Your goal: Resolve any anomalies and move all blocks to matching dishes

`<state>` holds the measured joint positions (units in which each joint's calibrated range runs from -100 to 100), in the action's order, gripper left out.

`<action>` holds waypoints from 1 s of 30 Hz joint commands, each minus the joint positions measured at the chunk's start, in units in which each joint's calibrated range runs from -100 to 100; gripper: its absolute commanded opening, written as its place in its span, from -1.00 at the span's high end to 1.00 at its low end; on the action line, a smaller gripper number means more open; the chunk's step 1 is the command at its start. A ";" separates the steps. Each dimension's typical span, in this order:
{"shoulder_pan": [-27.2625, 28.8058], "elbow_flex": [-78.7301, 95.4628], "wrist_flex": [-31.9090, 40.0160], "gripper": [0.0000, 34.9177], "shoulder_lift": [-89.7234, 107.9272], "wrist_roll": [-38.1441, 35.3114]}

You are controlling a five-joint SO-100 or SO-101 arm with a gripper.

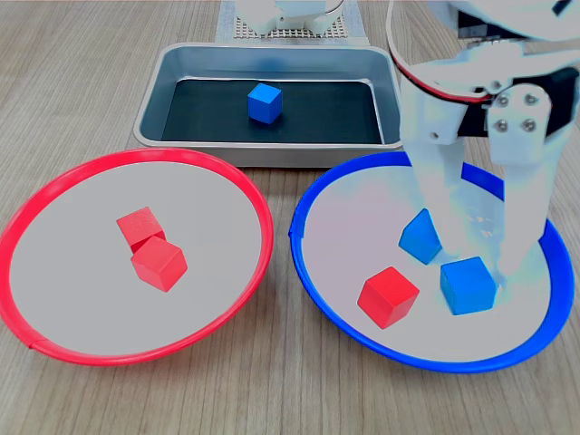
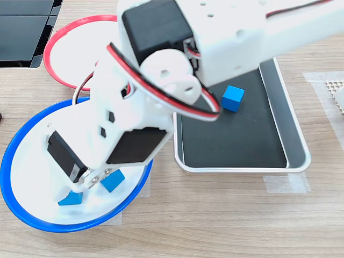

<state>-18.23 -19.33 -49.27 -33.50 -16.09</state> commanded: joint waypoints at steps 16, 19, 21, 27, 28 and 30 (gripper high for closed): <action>8.49 -3.29 -7.89 0.06 6.00 6.74; 8.87 -4.11 -7.48 0.04 4.38 5.32; 9.05 -4.84 -5.50 0.06 2.42 4.40; 8.77 -8.94 -2.45 0.07 -4.07 1.12; 8.68 -9.39 -2.36 0.07 -4.49 0.98; 8.30 -10.21 -2.12 0.11 -5.52 0.49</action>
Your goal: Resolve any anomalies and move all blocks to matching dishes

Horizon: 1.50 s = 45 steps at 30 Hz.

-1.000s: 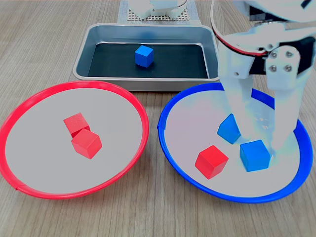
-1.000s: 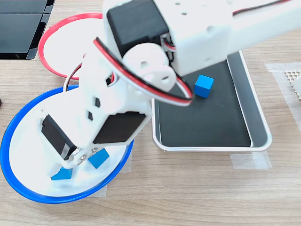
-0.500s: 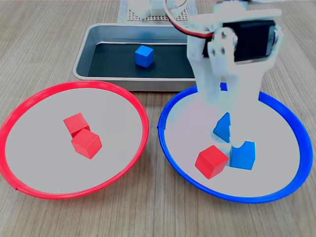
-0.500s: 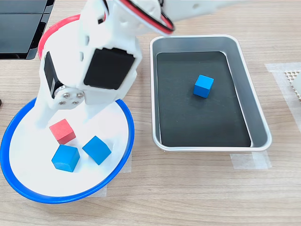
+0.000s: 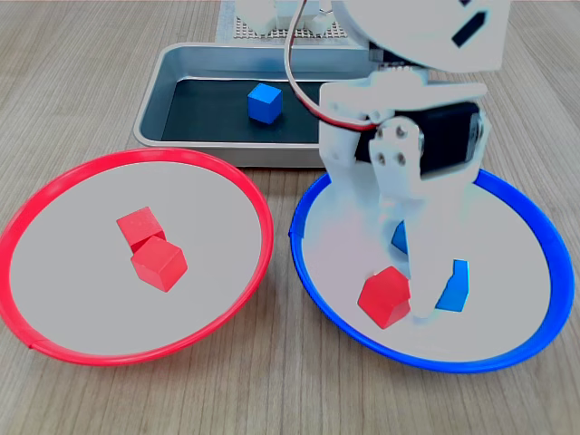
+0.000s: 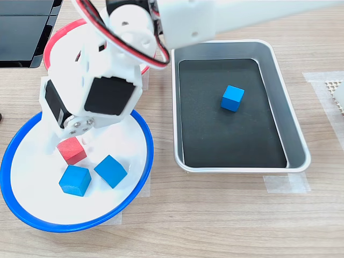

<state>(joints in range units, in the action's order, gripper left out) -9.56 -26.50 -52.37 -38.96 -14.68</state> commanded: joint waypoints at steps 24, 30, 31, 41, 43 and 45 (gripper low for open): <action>10.17 5.61 -8.59 0.99 23.31 3.61; 20.05 3.60 -8.51 0.99 19.73 1.32; 21.46 3.15 -8.59 0.99 18.79 0.68; 27.30 -0.13 -5.70 0.79 10.94 -1.03; 28.05 -2.59 -5.29 0.62 8.47 -0.73; 28.62 -3.04 -4.22 0.05 6.93 0.00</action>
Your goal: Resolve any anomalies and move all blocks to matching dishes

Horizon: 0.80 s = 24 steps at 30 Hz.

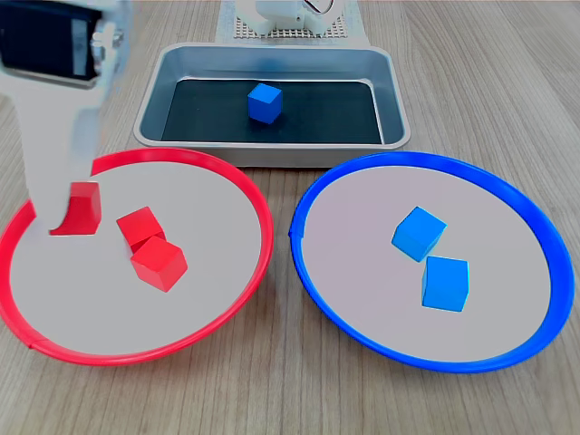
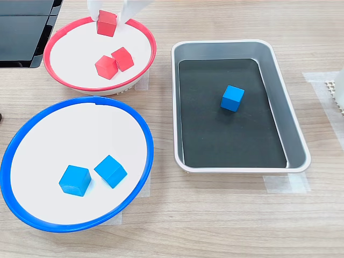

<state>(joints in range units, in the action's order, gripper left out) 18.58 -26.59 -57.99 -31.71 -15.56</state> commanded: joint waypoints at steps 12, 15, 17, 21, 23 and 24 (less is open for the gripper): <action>-2.16 2.24 -15.76 -0.30 12.82 5.96; -4.51 15.25 -24.09 -0.31 24.42 8.21; -5.93 24.45 -25.33 -0.24 30.56 8.89; -9.31 45.84 -22.36 -0.20 42.33 10.06; -10.44 53.94 -19.89 -0.20 46.51 10.99; -10.63 57.13 -18.73 -0.20 47.88 11.48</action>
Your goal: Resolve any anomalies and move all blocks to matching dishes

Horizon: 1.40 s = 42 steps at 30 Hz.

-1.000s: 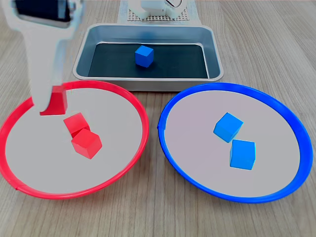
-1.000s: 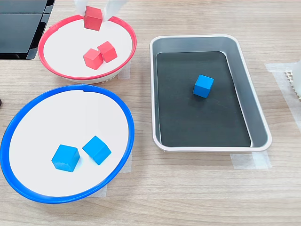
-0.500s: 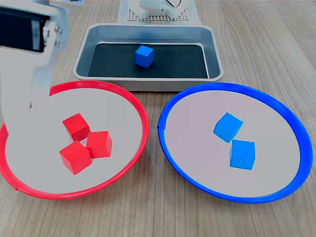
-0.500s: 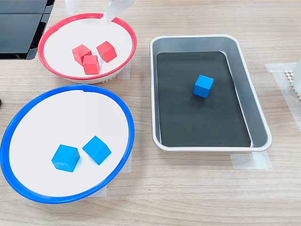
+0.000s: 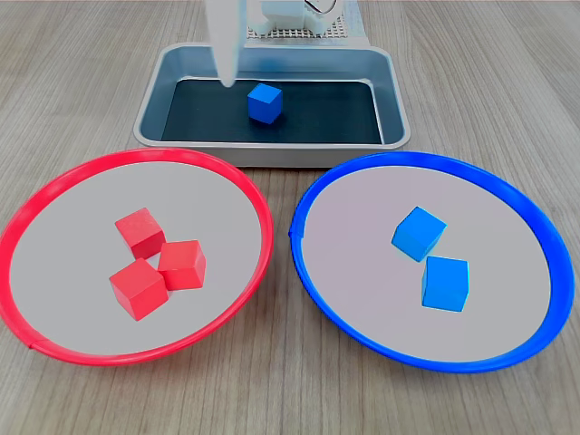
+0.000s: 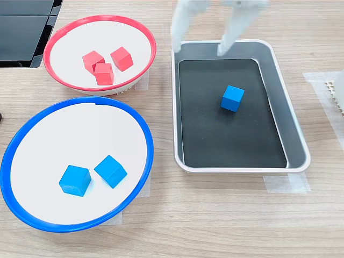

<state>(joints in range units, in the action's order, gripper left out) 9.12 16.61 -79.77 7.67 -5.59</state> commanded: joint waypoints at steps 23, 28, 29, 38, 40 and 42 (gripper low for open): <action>-4.27 28.59 15.76 0.26 4.23 8.11; -4.36 26.22 17.49 0.99 1.67 6.45; -4.36 24.95 17.58 1.00 1.24 6.06; -11.33 -0.17 10.56 1.00 4.74 4.25; -12.93 -4.36 13.12 1.00 3.63 4.35; -14.81 -9.73 17.74 1.00 -0.55 4.44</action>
<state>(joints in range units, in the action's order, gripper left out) -3.72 15.97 -66.97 10.06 -1.00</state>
